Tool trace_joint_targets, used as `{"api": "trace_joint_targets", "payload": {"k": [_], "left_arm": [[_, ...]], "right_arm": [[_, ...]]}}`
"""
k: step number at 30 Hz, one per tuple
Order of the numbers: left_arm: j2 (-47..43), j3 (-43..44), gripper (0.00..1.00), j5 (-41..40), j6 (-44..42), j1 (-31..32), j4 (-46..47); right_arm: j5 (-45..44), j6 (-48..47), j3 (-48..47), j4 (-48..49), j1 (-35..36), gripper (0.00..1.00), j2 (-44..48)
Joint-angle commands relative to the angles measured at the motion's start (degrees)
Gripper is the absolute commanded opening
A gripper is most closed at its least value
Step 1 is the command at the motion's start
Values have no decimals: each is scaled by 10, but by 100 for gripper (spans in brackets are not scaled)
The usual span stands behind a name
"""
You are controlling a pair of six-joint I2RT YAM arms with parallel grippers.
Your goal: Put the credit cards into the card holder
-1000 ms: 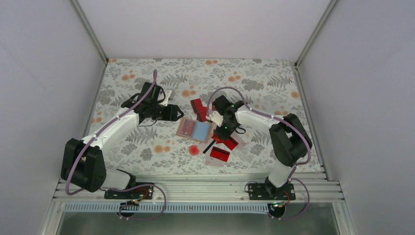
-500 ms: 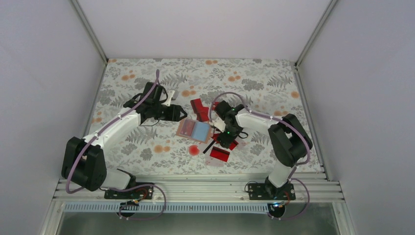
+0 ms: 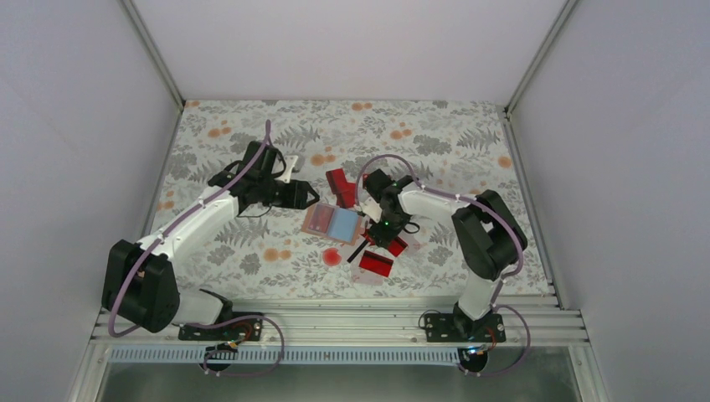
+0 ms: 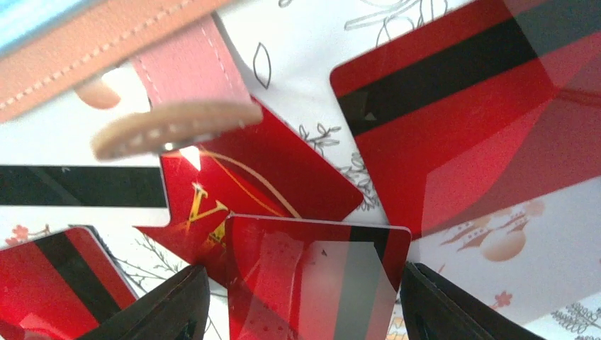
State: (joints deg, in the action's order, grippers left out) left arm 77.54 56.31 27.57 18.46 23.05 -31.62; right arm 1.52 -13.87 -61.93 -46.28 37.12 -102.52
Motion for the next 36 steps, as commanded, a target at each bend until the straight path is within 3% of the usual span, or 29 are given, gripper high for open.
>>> {"api": "trace_joint_targets", "payload": {"k": [1, 7, 15, 25, 36], "left_arm": [[-10, 7, 60, -3, -11, 2, -8], [-9, 7, 60, 0, -5, 3, -3], [-17, 0, 60, -5, -4, 3, -3], [-13, 6, 60, -7, -7, 3, -2], [-9, 12, 60, -8, -11, 3, -9]], "right_arm": [[42, 8, 9, 19, 14, 68, -42], [46, 25, 27, 23, 25, 69, -39], [51, 43, -15, -25, 43, 65, -10], [-27, -2, 42, -14, 39, 77, -16], [-44, -34, 78, 19, 12, 72, -26]]}}
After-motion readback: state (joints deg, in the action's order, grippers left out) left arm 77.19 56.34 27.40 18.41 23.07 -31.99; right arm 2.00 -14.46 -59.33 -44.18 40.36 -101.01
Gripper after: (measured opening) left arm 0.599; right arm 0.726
